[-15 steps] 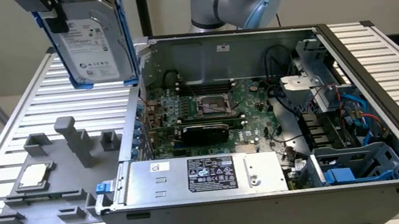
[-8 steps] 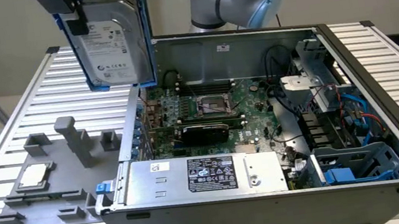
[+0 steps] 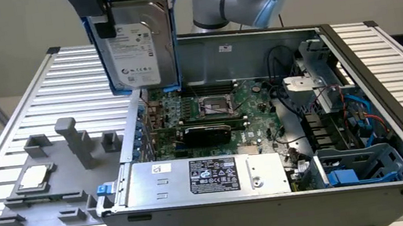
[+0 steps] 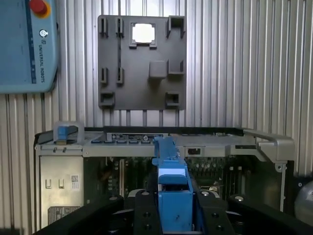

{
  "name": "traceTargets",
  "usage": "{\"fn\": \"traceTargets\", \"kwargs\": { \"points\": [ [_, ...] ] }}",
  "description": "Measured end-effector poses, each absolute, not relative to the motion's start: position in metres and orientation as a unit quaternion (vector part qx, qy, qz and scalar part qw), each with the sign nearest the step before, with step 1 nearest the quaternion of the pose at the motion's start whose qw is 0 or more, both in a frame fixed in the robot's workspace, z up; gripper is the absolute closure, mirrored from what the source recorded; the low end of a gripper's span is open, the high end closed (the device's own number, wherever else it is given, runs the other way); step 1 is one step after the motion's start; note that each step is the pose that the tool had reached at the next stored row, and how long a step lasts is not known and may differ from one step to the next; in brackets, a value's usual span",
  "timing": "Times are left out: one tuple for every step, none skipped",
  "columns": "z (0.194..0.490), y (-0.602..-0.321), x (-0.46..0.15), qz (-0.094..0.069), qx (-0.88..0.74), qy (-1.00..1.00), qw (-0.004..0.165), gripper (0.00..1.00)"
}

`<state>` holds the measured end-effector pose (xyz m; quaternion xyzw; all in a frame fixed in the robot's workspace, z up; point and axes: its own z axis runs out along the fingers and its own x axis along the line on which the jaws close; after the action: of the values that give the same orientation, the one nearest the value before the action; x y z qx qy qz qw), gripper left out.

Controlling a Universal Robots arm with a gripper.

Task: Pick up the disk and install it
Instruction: 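Pick up the disk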

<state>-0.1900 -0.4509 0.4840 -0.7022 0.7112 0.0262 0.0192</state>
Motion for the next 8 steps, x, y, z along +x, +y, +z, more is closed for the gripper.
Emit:
{"fn": "traceTargets", "kwargs": {
  "points": [
    [0.484, -0.453, -0.186, 0.026, -0.702, 0.711, 0.019, 1.00],
    [0.484, -0.454, -0.181, 0.026, -0.702, 0.711, 0.019, 1.00],
    [0.484, -0.456, -0.176, 0.026, -0.702, 0.711, 0.019, 1.00],
    [0.484, -0.458, -0.172, 0.026, -0.702, 0.711, 0.019, 1.00],
    [0.484, -0.459, -0.167, 0.026, -0.702, 0.711, 0.019, 1.00],
    [0.484, -0.461, -0.163, 0.026, -0.702, 0.711, 0.019, 1.00],
    [0.484, -0.462, -0.158, 0.026, -0.702, 0.711, 0.019, 1.00],
    [0.484, -0.464, -0.153, 0.027, -0.702, 0.711, 0.019, 1.00]
  ]
}}
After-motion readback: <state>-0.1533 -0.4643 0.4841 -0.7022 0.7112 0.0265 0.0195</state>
